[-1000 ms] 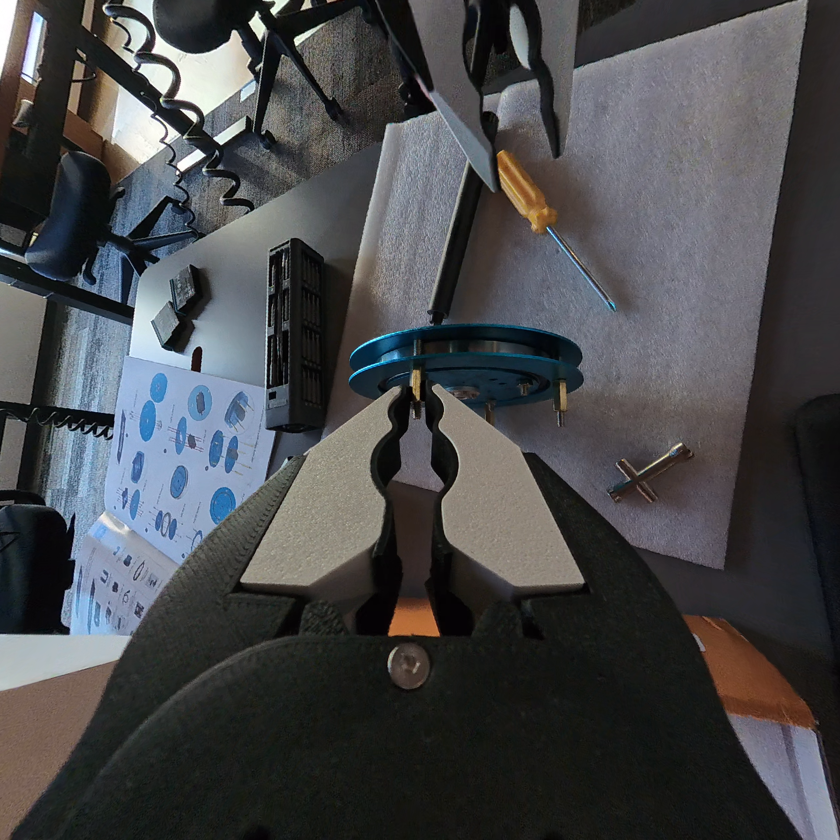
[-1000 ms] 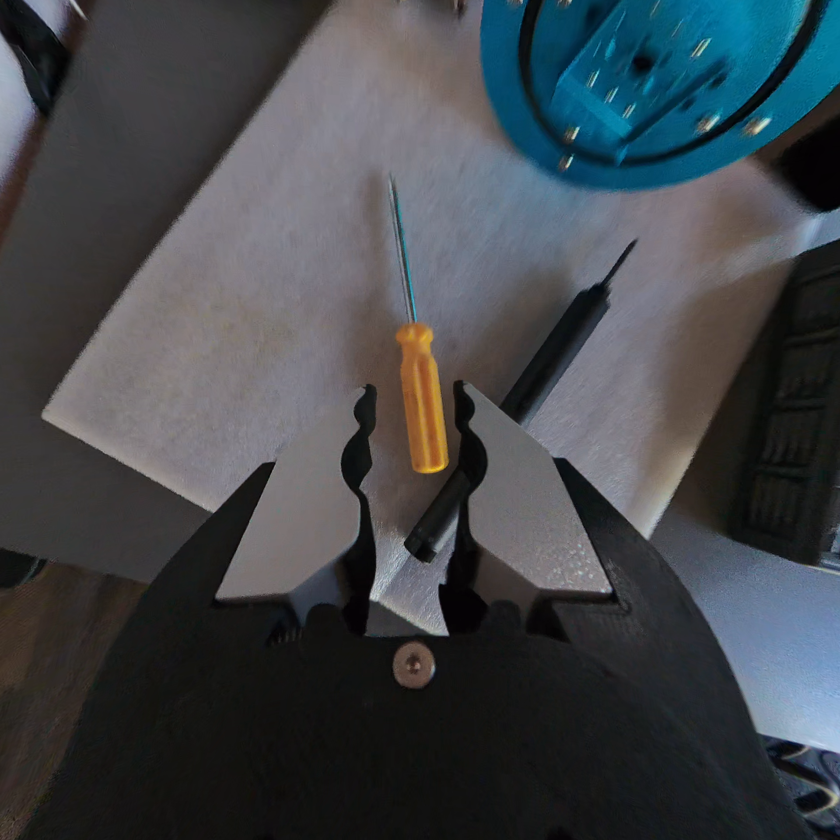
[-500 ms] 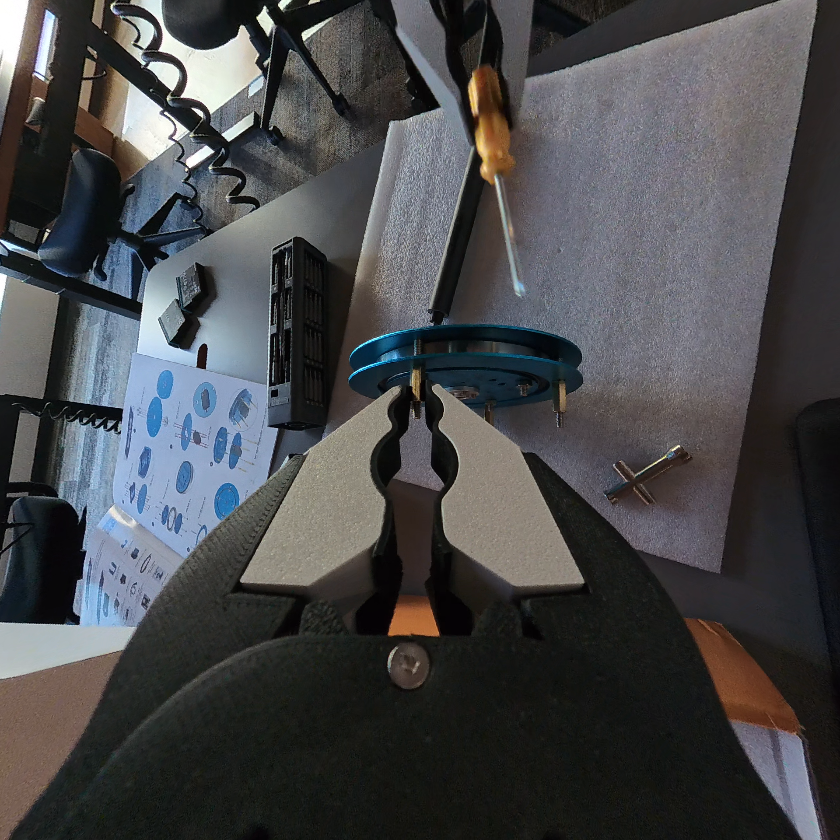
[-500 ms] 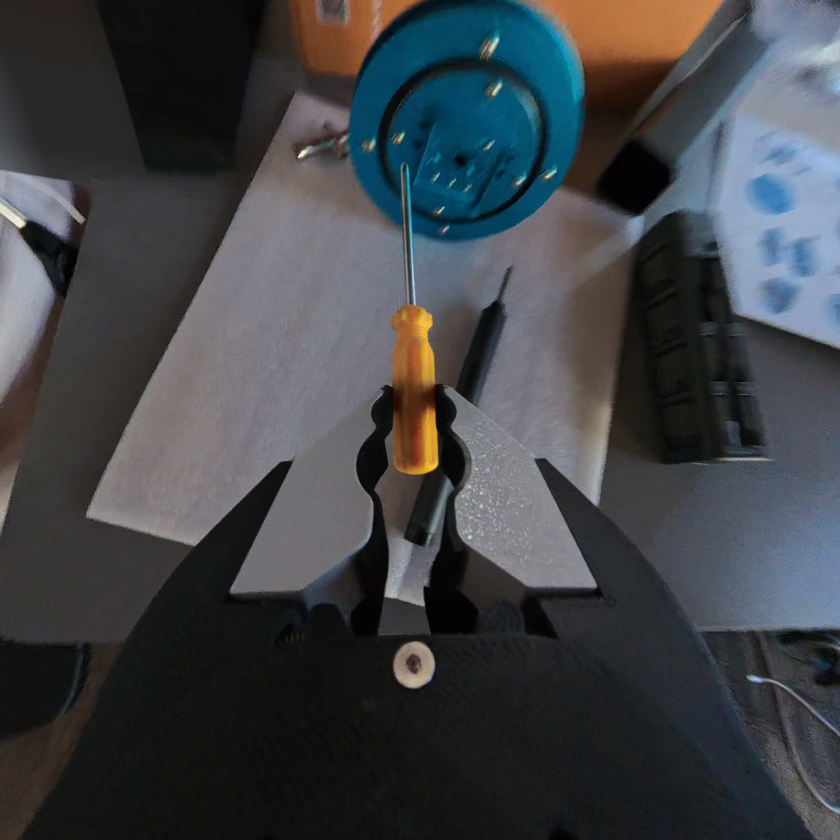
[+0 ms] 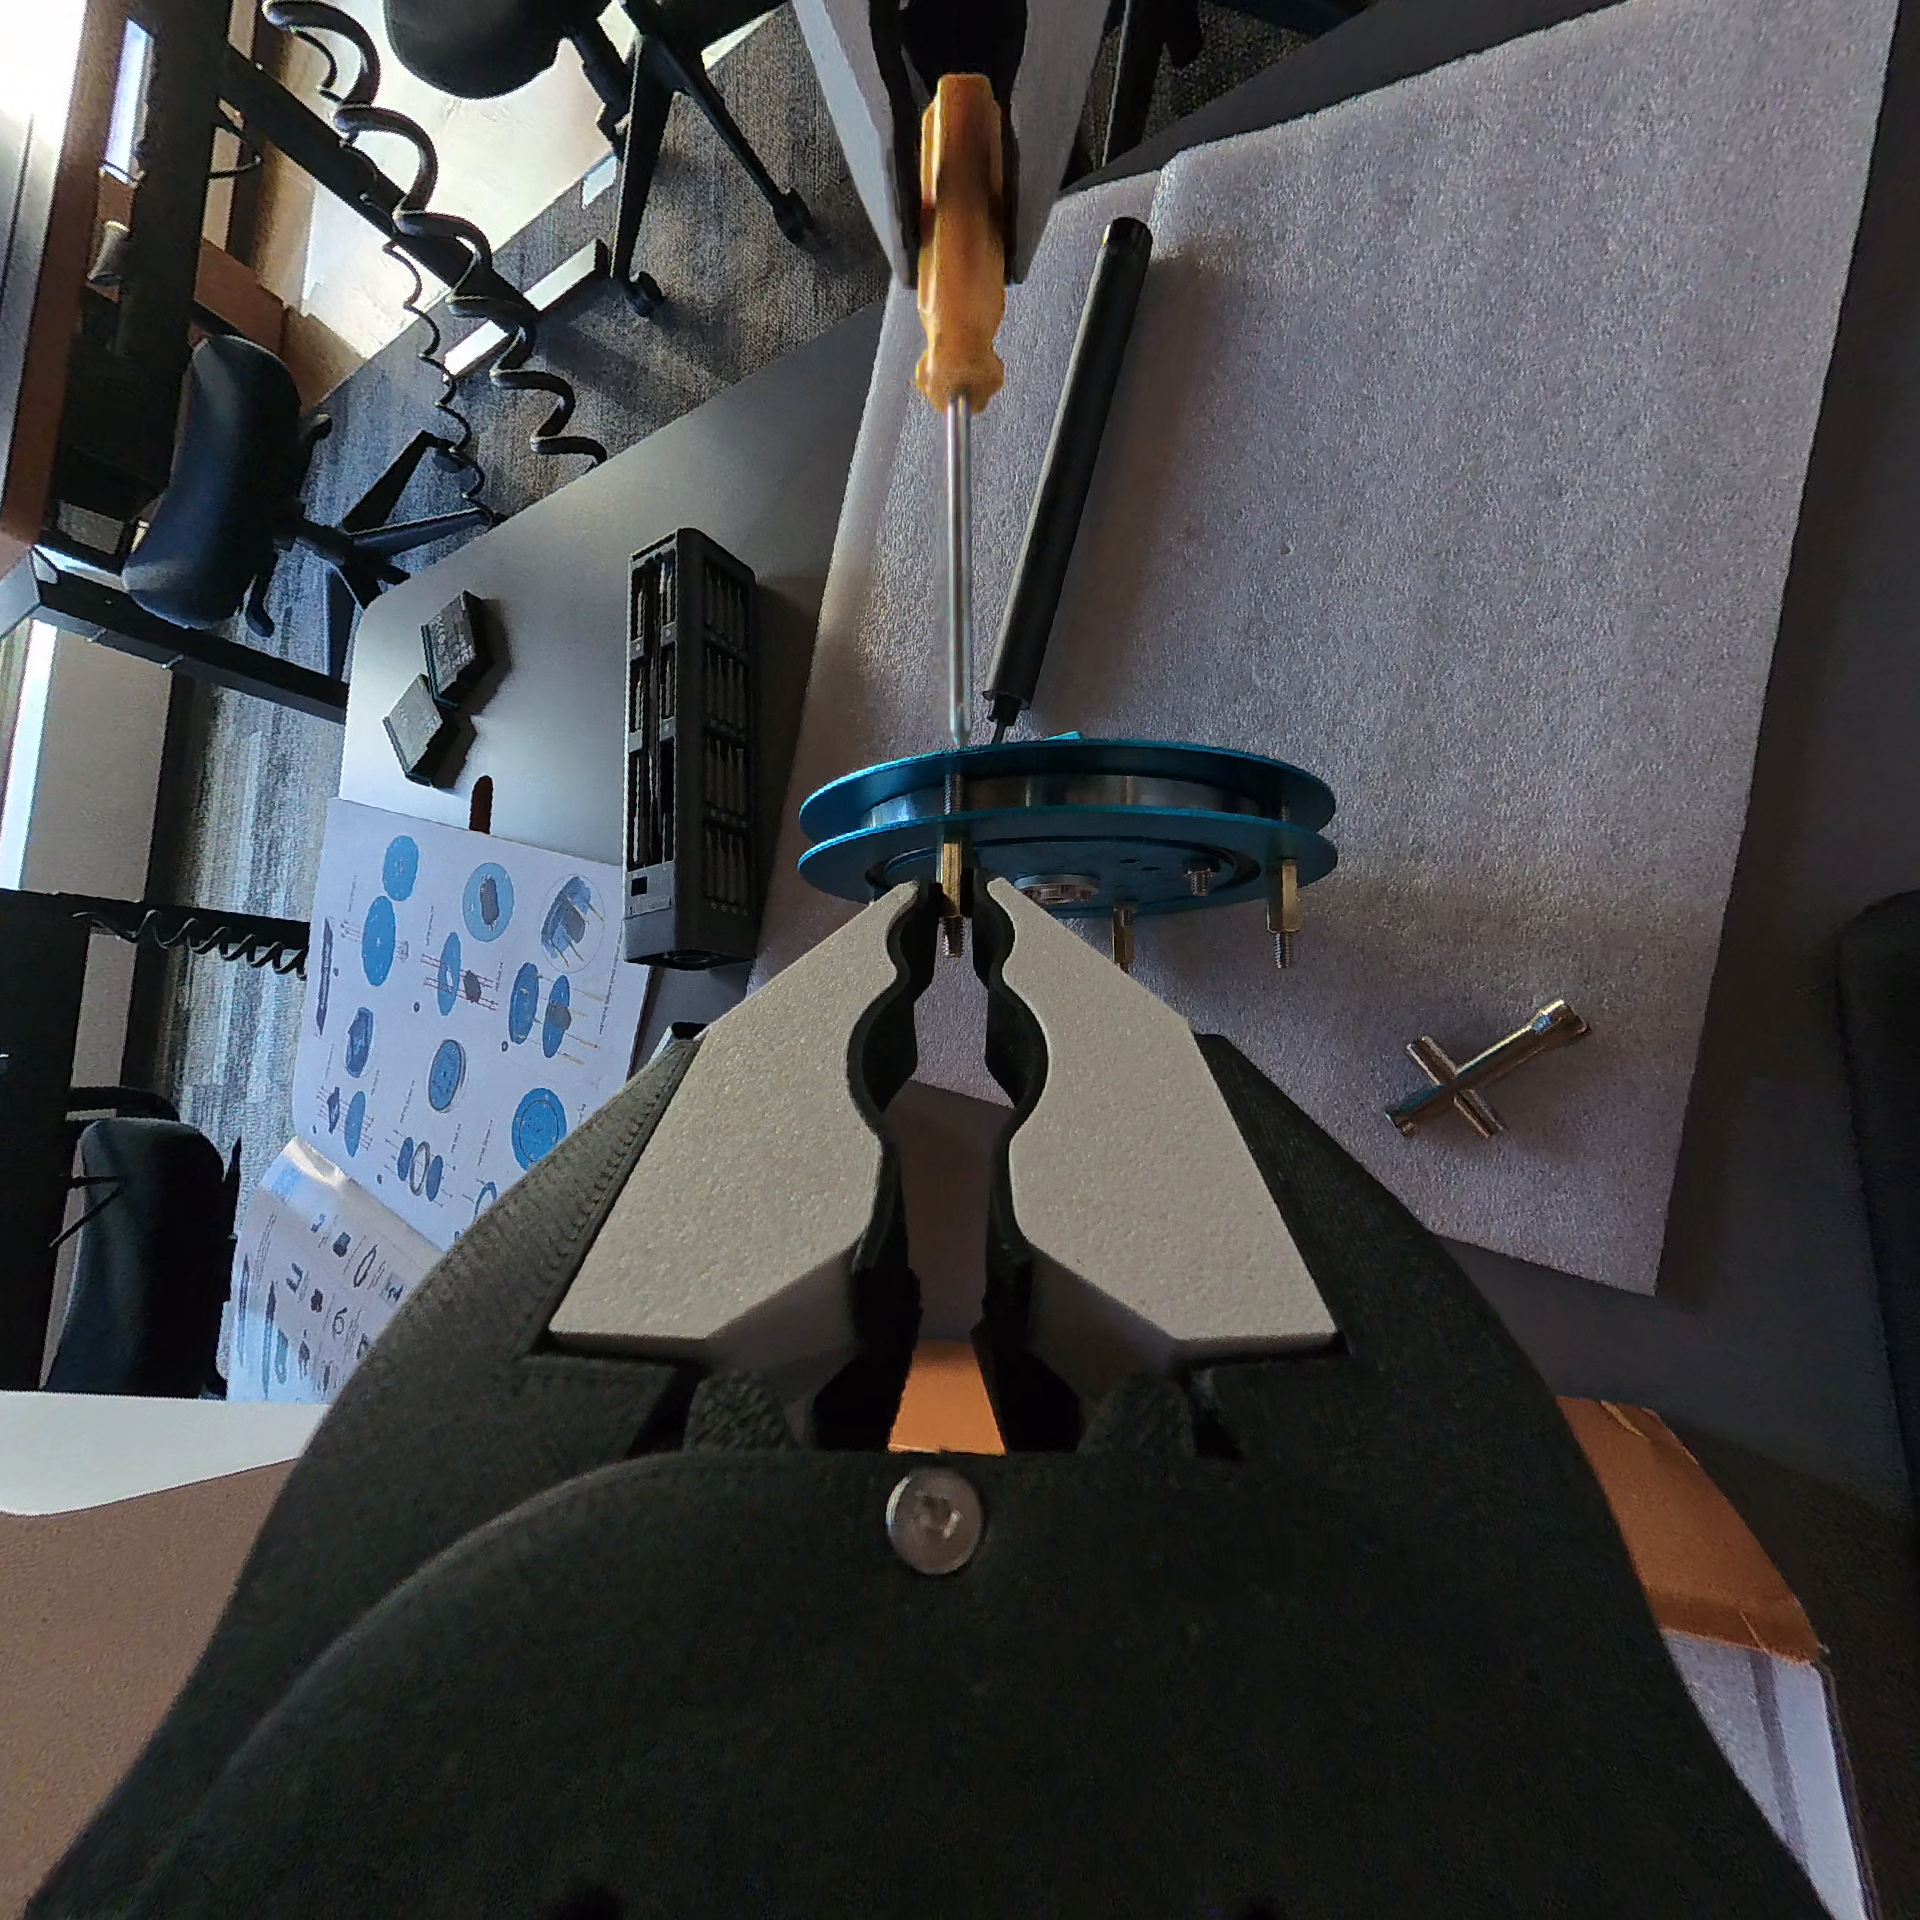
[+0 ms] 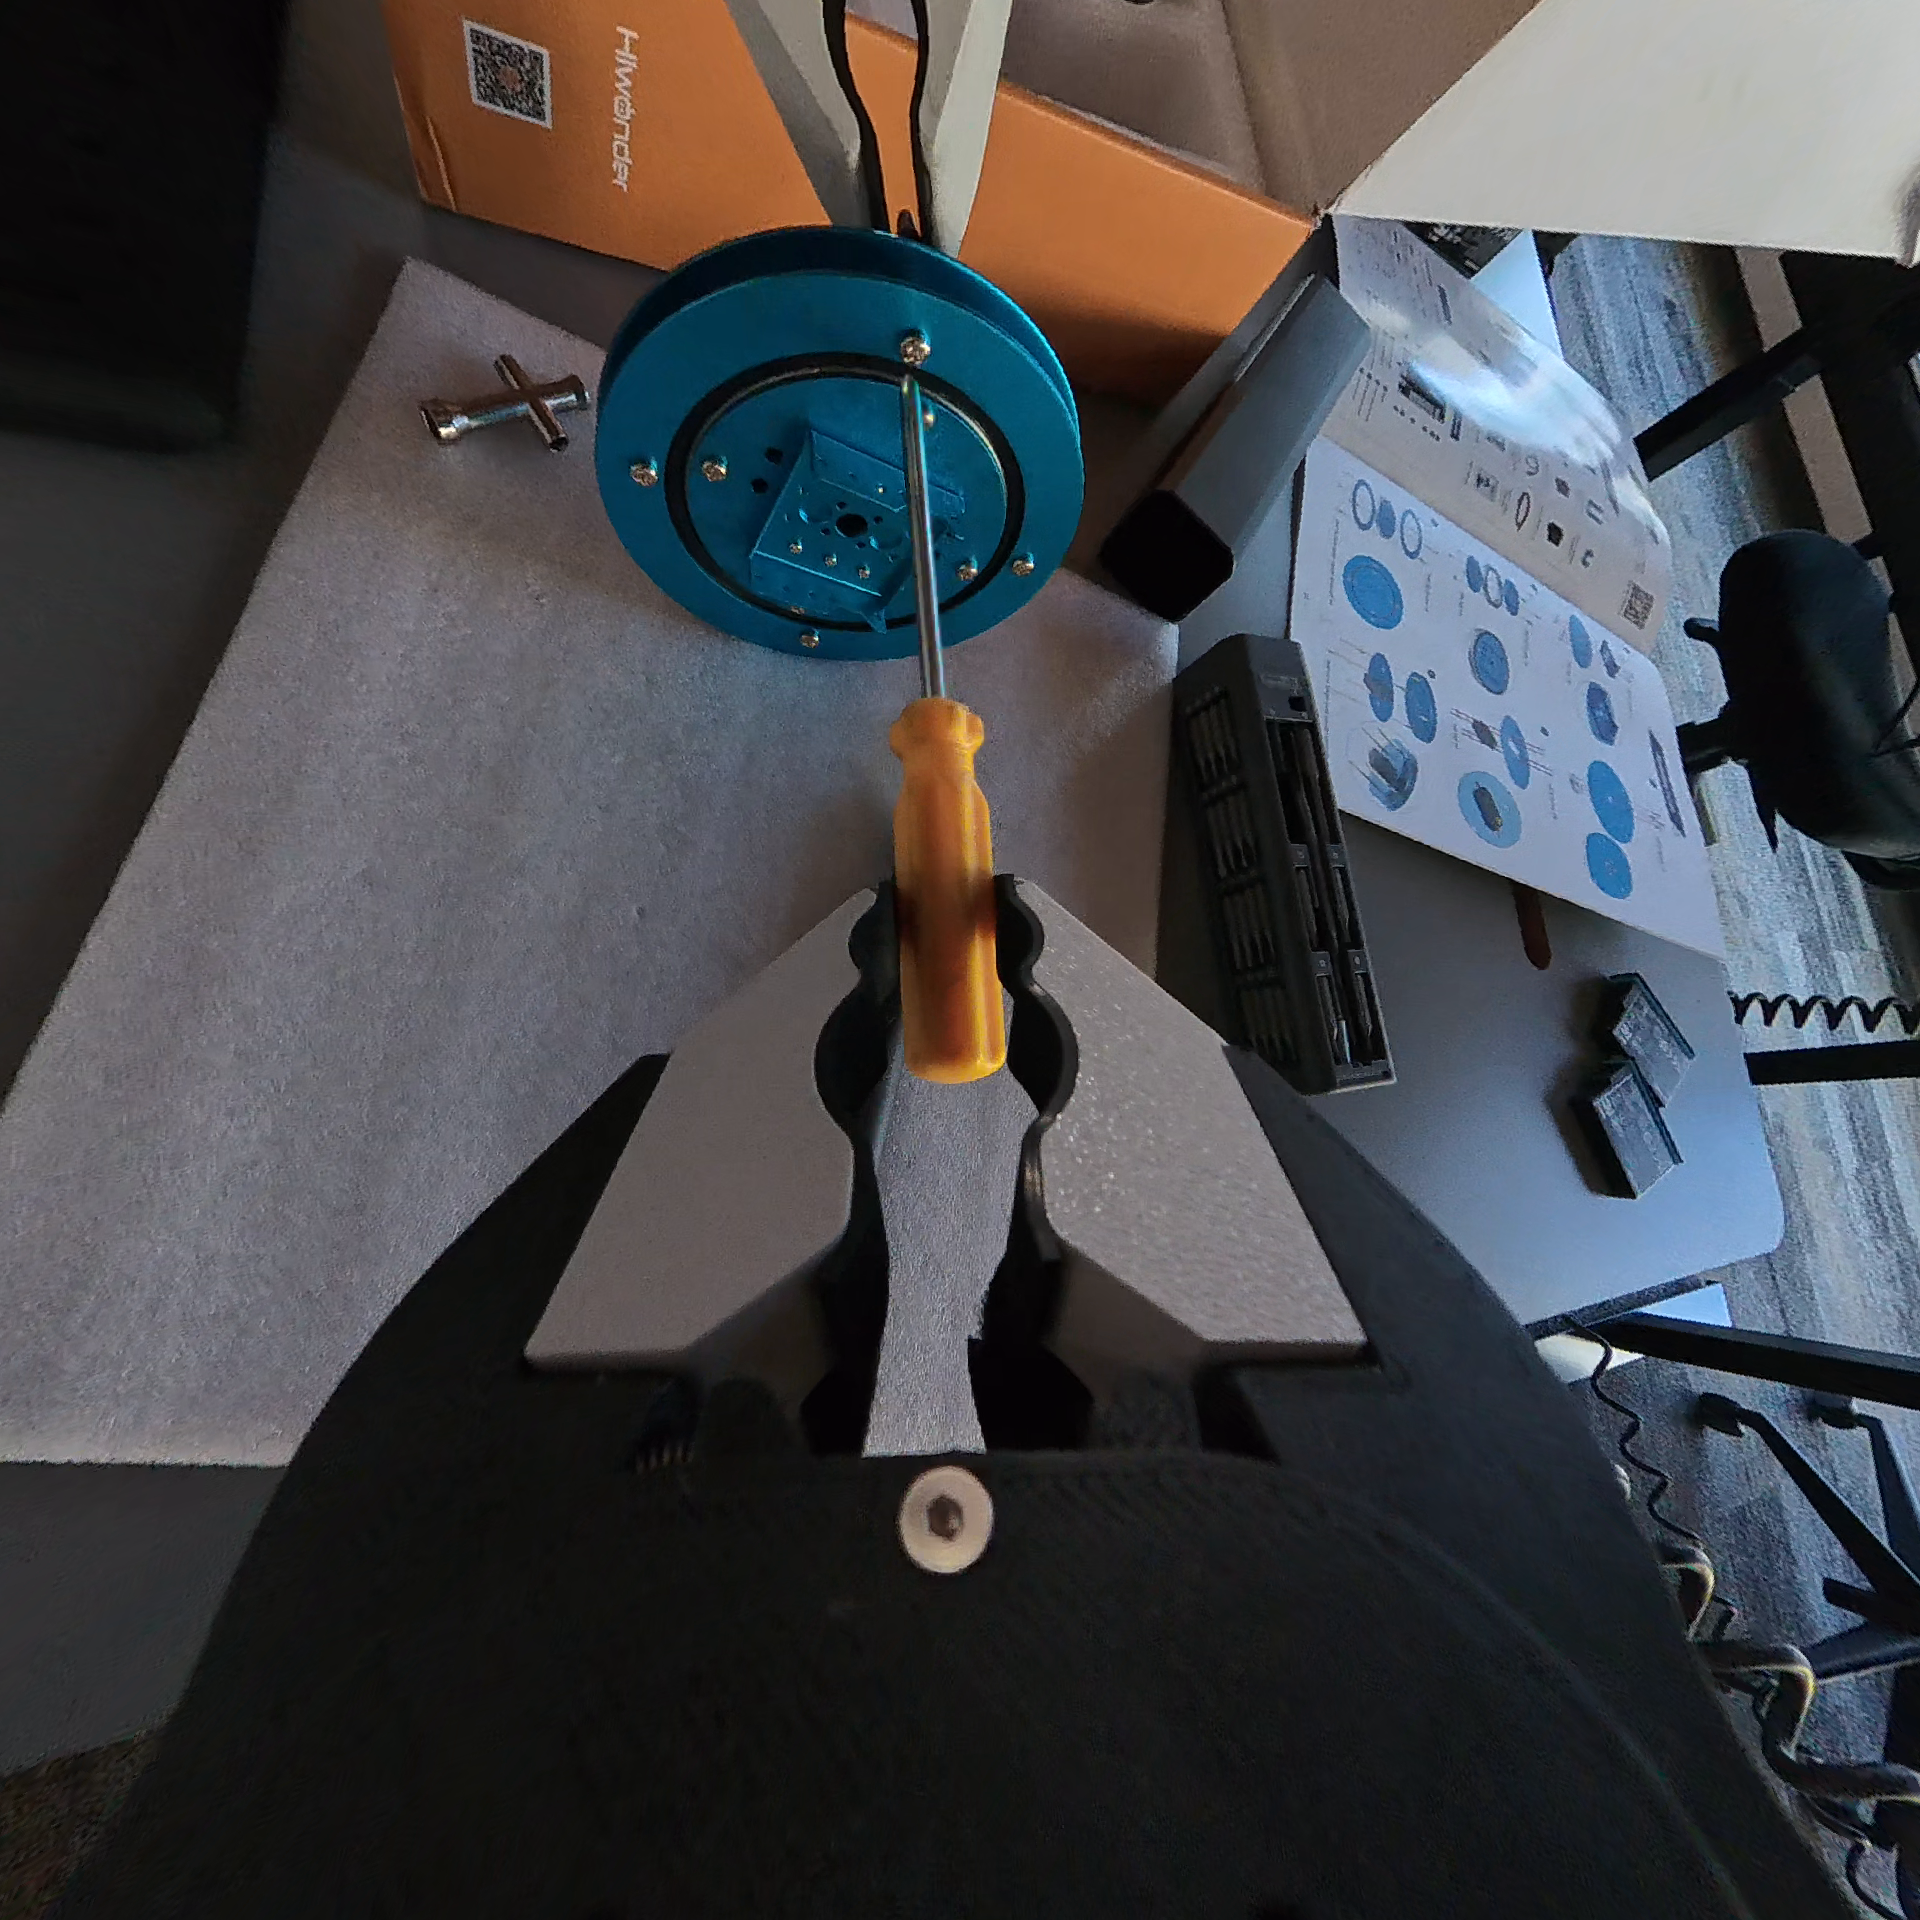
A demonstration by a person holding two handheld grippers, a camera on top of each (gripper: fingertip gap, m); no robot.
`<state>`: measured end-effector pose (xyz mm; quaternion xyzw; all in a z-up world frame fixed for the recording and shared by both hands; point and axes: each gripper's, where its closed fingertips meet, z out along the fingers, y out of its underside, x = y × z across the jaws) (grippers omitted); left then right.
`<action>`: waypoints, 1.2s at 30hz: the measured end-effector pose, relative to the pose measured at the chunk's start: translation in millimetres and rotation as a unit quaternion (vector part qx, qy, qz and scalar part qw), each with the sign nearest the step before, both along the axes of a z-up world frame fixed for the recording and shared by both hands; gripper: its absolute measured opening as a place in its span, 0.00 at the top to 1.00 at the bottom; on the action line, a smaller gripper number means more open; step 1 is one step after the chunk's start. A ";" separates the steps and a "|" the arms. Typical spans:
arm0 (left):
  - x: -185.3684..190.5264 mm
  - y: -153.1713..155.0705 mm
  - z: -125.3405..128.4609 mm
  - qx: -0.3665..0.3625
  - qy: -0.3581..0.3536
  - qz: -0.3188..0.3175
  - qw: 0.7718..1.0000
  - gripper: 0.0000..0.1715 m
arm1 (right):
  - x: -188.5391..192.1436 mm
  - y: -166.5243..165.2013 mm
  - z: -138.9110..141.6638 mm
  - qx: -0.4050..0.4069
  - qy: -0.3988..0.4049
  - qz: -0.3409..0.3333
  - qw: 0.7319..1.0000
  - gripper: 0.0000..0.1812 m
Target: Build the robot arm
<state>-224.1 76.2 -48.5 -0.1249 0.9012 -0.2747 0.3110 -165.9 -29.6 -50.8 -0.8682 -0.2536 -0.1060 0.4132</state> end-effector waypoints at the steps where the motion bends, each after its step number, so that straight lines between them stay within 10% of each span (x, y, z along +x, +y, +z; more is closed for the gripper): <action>1: 0.0 0.0 -0.1 0.001 0.000 -0.001 1.000 0.97 | -0.1 0.9 0.2 0.002 -0.002 -0.001 1.000 0.91; 36: -1.3 -0.7 -0.5 0.016 -0.011 -0.009 1.000 0.98 | 4.7 4.2 3.9 -0.009 -0.028 -0.009 1.000 0.90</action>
